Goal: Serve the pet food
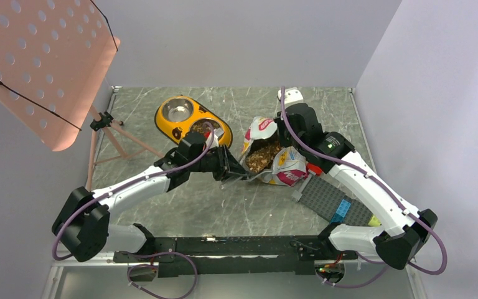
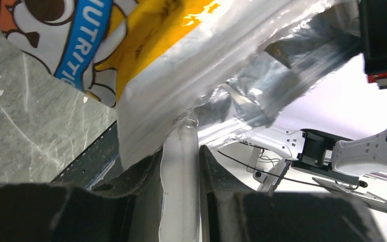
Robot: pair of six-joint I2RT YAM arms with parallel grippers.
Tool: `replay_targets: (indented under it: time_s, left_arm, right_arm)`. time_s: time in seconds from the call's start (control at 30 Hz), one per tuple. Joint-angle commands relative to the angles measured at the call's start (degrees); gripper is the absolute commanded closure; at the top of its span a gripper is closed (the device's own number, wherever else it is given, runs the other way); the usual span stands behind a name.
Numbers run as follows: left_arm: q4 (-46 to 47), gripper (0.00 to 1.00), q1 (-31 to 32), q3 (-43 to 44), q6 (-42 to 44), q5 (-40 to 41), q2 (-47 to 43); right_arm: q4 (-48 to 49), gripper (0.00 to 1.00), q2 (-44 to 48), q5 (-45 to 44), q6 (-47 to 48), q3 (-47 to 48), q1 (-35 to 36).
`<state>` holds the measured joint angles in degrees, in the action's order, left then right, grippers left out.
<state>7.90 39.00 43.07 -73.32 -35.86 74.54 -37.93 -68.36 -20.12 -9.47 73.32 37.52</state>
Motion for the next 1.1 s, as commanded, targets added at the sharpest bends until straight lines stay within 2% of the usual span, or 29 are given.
replay_targets:
  time_s: [0.0, 0.07, 0.13, 0.23, 0.37, 0.57, 0.67, 0.73, 0.77, 0.83, 0.87, 0.97, 1.07]
  left_arm:
    - [-6.9, 1.0, 0.1, 10.7, 6.5, 0.8, -2.0]
    - [-7.8, 1.0, 0.0, 13.7, 8.1, 1.0, -2.2]
    - [-7.4, 1.0, 0.1, 12.8, 7.0, 1.5, -1.7]
    - [-6.0, 1.0, 0.6, 7.8, 3.3, -0.2, 1.6]
    - [2.5, 1.0, 0.7, 1.2, -2.9, -1.3, 1.6]
    - [-4.4, 1.0, 0.6, 11.2, 3.2, -0.3, -0.5]
    - [-6.3, 1.0, 0.5, 10.3, 3.6, 0.2, -0.7]
    - [-6.5, 1.0, 0.4, 6.7, 2.0, -0.3, 0.4]
    - [-4.3, 1.0, 0.5, 3.6, -0.2, -1.1, 1.1]
    - [6.0, 1.0, 0.3, -2.7, -6.5, -2.4, 0.9]
    - [7.3, 1.0, 0.0, -3.2, -7.3, -2.2, 0.2]
    - [-4.1, 1.0, -0.5, 5.3, 0.4, -1.0, -1.4]
    - [-7.7, 1.0, -0.4, 12.2, 4.5, -0.6, -1.8]
  right_arm:
    - [4.4, 1.0, 4.7, -3.8, 0.1, 4.7, -0.4]
    - [4.6, 1.0, 4.7, -3.7, 0.0, 4.1, -0.4]
    - [4.7, 1.0, 4.6, -3.5, -0.1, 3.9, -0.4]
    - [4.9, 1.0, 4.2, -3.0, -0.3, 4.2, -0.4]
    - [4.8, 1.0, 4.0, -3.4, 0.1, 4.7, -0.4]
    - [4.6, 1.0, 4.2, -3.5, 0.2, 4.7, -0.4]
    - [5.0, 1.0, 4.0, -3.4, 0.1, 4.6, -0.4]
    - [5.0, 1.0, 3.6, -3.1, -0.1, 4.7, -0.5]
    - [5.0, 1.0, 3.5, -3.1, -0.1, 4.8, -0.4]
    - [4.9, 1.0, 3.6, -3.2, 0.0, 4.9, -0.4]
    - [4.8, 1.0, 3.8, -3.4, 0.2, 5.0, -0.5]
    - [4.3, 1.0, 4.0, -3.9, 0.5, 5.0, -0.4]
    - [4.5, 1.0, 4.3, -3.9, 0.4, 4.6, -0.4]
